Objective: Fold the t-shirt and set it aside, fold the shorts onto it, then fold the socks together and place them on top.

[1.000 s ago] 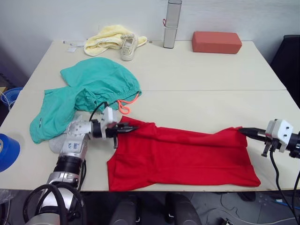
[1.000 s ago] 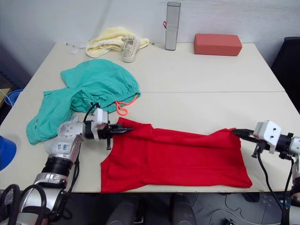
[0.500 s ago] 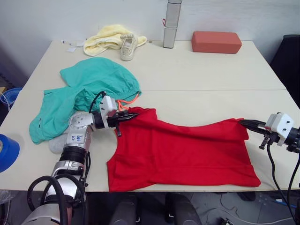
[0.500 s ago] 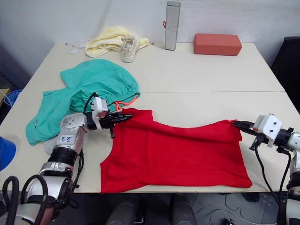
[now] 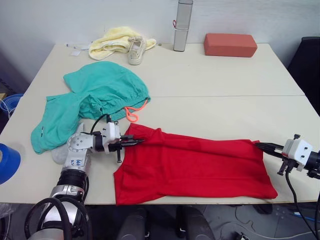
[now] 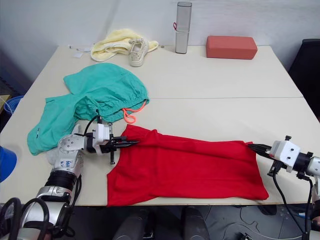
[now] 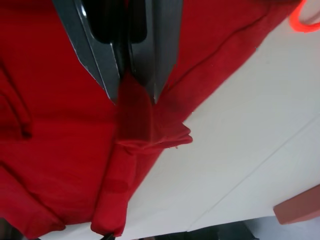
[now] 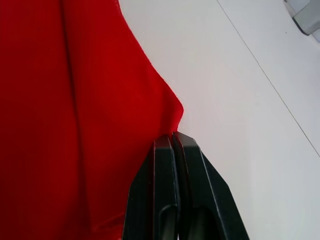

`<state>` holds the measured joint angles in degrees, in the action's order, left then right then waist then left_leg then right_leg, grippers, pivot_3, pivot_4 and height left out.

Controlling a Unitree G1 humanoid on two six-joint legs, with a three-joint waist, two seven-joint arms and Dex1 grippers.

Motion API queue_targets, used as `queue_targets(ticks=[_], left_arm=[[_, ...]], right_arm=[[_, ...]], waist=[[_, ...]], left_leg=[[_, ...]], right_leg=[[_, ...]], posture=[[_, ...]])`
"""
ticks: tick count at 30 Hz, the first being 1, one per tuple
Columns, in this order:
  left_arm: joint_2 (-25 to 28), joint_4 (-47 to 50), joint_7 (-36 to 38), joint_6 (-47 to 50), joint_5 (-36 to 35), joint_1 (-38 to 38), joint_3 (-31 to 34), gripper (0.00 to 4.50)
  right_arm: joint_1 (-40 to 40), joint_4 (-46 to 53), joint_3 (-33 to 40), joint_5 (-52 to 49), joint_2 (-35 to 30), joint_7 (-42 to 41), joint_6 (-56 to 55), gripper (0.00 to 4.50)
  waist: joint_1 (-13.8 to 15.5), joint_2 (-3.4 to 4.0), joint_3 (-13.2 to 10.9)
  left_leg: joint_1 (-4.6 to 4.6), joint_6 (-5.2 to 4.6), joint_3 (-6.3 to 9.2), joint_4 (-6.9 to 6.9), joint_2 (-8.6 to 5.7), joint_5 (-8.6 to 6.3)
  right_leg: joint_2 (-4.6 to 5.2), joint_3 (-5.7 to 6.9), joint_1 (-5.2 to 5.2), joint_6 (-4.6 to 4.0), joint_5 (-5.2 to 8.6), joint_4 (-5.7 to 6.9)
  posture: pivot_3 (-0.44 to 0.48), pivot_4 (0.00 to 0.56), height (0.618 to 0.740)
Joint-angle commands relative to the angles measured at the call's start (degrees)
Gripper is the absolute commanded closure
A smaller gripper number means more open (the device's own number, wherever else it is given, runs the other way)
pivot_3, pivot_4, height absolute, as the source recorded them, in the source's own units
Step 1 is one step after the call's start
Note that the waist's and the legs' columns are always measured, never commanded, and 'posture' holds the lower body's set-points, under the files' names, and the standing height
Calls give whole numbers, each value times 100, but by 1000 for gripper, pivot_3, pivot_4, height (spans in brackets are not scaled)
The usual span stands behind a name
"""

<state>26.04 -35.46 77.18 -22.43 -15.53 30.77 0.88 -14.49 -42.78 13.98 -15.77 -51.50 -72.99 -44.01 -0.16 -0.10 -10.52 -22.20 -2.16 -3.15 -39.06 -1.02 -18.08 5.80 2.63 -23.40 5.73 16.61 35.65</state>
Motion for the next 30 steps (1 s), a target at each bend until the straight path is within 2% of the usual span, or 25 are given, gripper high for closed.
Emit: queue_targets(ticks=[1, 9, 10, 12, 18, 23, 25, 27, 30], left_arm=[[154, 307, 127, 29, -100, -70, -8, 4500], [347, 300, 377, -188, 30, -165, -159, 4500], [360, 298, 370, -210, 46, -172, -171, 4056], [377, 302, 397, -327, 60, -185, -199, 3617], [560, 510, 676, -454, -48, -310, -231, 1650], [963, 1019, 1166, -187, -385, -610, -154, 62], [1150, 1309, 1261, 98, -585, -733, -123, 0], [1290, 1549, 1221, 399, -728, -800, -119, 0], [1343, 1809, 641, 1345, -823, -673, -88, 0]], right_arm=[[189, 220, 113, -82, -66, 69, -261, 4489], [861, 766, 151, -273, -74, 81, -216, 4489], [922, 804, 169, -270, -63, 129, -239, 4500], [1099, 1018, 166, -474, -79, 16, 76, 4500], [1512, 1477, 255, -656, -221, -106, 326, 2587], [2080, 2091, 575, -1155, -500, -348, 1163, 840], [2193, 2367, 731, -1380, -648, -346, 1848, 107], [2231, 2589, 860, -1569, -746, -279, 2544, 49], [2122, 2911, 884, -1944, -1014, -215, 4060, 49]], waist=[[9, 0, 0], [5, 1, 0], [5, 0, 0], [5, 1, 0], [7, 1, 1], [3, 4, 2], [0, 5, 3], [-2, 6, 3], [1, 8, 4]], left_leg=[[0, 0, 0, 0, 1, 0], [0, -3, 2, 1, 1, -3], [1, -3, 3, 2, 1, -3], [1, -3, 4, 2, 1, -3], [1, -4, 9, 3, 1, -6], [2, -3, 12, 7, 1, -7], [3, -5, 15, 8, 2, -9], [3, -5, 22, 9, 2, -16], [3, -4, 26, 9, 2, -17]], right_leg=[[0, -1, 0, 0, 0, 0], [2, -2, 1, 0, 0, -1], [2, -2, 1, -1, 0, -1], [3, -2, 1, -1, 0, -2], [9, -1, 1, -2, 1, -4], [14, -1, 3, -5, 3, -7], [17, 0, 4, -6, 3, -8], [21, 2, 5, -8, 4, -8], [23, 5, 5, -12, 6, -8]], posture=[[0, 150, 740], [0, 150, 740], [0, 150, 740], [0, 150, 740], [0, 150, 740], [0, 150, 740], [0, 150, 740], [0, 150, 740], [0, 150, 740]])
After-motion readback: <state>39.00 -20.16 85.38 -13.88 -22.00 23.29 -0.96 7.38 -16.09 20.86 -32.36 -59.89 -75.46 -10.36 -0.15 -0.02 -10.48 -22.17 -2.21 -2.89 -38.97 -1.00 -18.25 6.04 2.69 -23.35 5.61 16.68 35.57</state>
